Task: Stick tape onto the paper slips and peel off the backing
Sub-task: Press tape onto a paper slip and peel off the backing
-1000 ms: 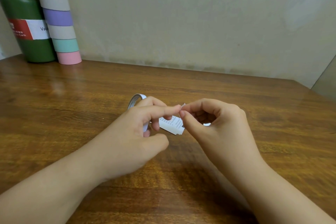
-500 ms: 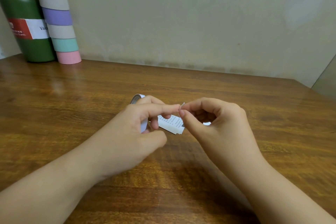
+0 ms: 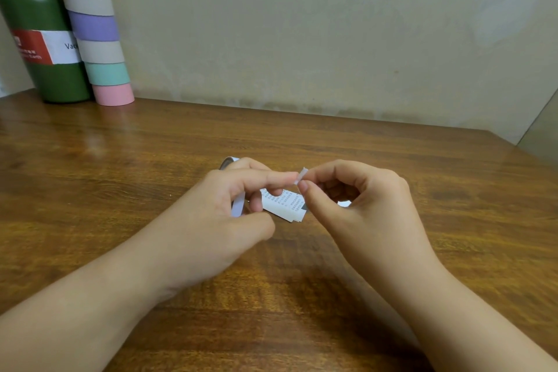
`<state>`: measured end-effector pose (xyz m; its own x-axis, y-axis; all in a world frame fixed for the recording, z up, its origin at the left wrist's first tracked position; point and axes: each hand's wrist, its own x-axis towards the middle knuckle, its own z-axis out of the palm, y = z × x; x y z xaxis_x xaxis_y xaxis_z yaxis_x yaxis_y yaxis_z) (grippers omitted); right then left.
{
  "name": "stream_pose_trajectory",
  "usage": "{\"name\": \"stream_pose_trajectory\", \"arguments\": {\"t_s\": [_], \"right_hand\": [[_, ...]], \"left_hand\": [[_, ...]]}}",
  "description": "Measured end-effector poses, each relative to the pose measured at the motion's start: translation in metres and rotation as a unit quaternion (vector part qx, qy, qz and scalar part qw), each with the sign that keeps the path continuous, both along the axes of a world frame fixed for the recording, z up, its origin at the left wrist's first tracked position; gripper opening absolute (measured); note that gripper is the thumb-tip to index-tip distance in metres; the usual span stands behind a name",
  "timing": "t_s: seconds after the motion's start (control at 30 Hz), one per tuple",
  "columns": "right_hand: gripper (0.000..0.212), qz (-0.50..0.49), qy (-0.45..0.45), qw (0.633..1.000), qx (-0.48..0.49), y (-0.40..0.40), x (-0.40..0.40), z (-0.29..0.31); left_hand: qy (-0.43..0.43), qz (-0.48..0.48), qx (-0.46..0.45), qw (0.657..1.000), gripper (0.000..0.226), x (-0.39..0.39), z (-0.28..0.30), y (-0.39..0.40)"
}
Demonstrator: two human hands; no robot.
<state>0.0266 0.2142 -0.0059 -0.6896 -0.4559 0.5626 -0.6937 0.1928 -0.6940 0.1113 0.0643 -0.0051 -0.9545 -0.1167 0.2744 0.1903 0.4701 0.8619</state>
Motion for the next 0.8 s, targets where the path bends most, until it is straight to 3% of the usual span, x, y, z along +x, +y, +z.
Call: {"name": "stream_pose_trajectory", "arguments": {"t_s": [0.33, 0.53, 0.8], "right_hand": [[0.015, 0.002, 0.001, 1.000, -0.003, 0.0001, -0.0005, -0.0001], [0.015, -0.003, -0.001, 1.000, -0.010, -0.0001, -0.0002, -0.0006], [0.014, -0.018, 0.008, 1.000, -0.010, -0.0007, -0.0014, -0.0024]], "left_hand": [[0.004, -0.003, 0.017, 1.000, 0.052, -0.0002, 0.0020, 0.0006], [0.014, -0.010, -0.022, 1.000, 0.057, -0.0006, -0.0022, 0.0016], [0.057, 0.013, -0.169, 0.984, 0.066, -0.0007, -0.0079, 0.0045]]}}
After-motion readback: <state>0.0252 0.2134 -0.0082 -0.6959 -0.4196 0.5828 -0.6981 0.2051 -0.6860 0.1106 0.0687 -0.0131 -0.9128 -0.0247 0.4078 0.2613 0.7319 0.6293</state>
